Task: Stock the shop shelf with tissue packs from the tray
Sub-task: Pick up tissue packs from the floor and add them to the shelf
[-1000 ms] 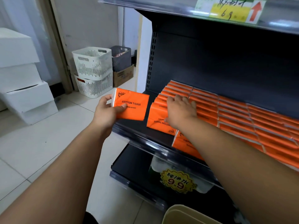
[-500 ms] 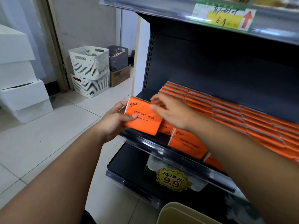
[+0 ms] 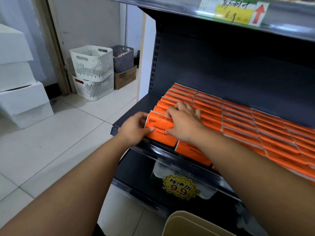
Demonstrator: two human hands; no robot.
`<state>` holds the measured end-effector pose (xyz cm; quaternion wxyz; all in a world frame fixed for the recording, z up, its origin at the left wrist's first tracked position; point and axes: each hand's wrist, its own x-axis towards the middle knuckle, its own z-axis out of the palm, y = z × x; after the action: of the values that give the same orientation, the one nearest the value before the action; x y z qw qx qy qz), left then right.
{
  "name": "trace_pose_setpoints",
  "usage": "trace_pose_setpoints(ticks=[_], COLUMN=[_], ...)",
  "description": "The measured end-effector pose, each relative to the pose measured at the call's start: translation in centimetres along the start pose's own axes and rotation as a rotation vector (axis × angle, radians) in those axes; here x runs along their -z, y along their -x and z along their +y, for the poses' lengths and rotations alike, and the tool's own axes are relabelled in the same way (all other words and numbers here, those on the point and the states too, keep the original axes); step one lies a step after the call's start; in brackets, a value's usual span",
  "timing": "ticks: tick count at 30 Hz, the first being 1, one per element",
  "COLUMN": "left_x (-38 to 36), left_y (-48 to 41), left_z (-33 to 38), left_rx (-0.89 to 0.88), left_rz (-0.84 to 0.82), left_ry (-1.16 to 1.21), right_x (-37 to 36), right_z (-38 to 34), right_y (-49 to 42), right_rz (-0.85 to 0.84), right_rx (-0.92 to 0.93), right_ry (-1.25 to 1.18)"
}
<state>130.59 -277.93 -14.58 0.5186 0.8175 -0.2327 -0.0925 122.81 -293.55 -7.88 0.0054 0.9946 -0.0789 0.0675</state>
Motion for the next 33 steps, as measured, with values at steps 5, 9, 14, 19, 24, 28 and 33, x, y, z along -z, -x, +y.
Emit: trace_pose_setpoints(ticks=[5,9,14,19,24,28,33], left_x=[-0.9,-1.1,-1.4,-1.6,-1.7,-2.9,-3.4], left_y=[-1.0,-1.3,-1.2,-1.4,-1.5,-1.5,-2.1], left_z=[-0.3,-0.5,0.4,0.9,2.4,3.2,3.7], left_rx=[0.047,0.078,0.043,0.076,0.209,0.253,0.273], left_rz=[0.005,-0.021,-0.05,-0.103,-0.044,0.054,0.092], left_ry=[-0.125,-0.211,-0.222,-0.22,0.084,0.253,0.467], right_x=[-0.4,-0.6,-1.5,-1.9,-0.7,0.1,-0.7], right_z=[0.5,0.6,0.9,1.0,1.4,3.6,5.2], right_y=[0.3,0.4,0.5,0.5,1.6,3.6,5.2], right_rz=[0.004,-0.014,-0.063,-0.049,-0.022,-0.036,-0.181], right_rx=[-0.08,-0.1,-0.065,-0.076,-0.059,-0.087,-0.182], right_ry=[-0.033,-0.128,-0.076,-0.07,-0.123,-0.061,-0.067])
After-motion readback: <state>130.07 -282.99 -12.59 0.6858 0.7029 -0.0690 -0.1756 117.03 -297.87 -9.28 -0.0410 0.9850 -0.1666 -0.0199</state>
